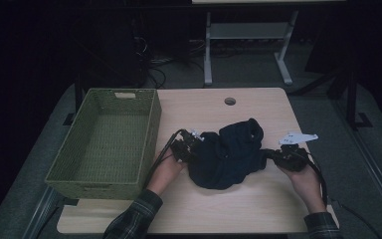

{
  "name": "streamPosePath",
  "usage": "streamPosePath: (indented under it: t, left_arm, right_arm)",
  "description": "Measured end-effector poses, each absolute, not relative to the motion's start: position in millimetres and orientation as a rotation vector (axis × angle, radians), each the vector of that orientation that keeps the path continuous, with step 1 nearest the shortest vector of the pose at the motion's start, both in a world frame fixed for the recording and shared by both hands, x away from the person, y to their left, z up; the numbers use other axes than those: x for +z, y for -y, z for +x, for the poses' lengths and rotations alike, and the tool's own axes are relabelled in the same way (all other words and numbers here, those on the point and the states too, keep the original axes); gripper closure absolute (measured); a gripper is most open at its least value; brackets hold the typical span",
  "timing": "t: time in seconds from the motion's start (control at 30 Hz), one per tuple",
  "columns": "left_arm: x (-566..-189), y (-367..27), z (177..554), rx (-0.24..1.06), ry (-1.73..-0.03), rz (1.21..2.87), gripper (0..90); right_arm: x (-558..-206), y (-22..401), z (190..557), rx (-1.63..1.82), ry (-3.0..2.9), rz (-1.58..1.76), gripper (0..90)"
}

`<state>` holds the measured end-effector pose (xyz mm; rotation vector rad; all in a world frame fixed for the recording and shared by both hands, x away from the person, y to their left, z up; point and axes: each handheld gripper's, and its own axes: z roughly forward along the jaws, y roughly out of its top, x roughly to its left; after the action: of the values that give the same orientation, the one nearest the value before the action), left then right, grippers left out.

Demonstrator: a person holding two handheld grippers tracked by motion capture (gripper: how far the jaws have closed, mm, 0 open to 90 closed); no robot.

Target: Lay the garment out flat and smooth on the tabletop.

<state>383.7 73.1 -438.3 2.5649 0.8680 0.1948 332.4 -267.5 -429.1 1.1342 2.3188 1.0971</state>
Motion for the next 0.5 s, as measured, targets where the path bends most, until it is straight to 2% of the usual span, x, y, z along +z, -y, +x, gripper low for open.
streamPosePath:
  t: [0.27,0.5]
  left_arm:
    - [-440.0,-77.2,371.1,0.193,-0.855,2.589,90.0]
    - [-440.8,-81.9,343.1,0.142,-0.815,2.584,90.0]
  right_arm:
    - [-426.2,276.1,342.2,1.081,-2.276,1.172,87.8]
    - [-425.7,283.1,363.5,1.053,-2.239,1.213,87.8]
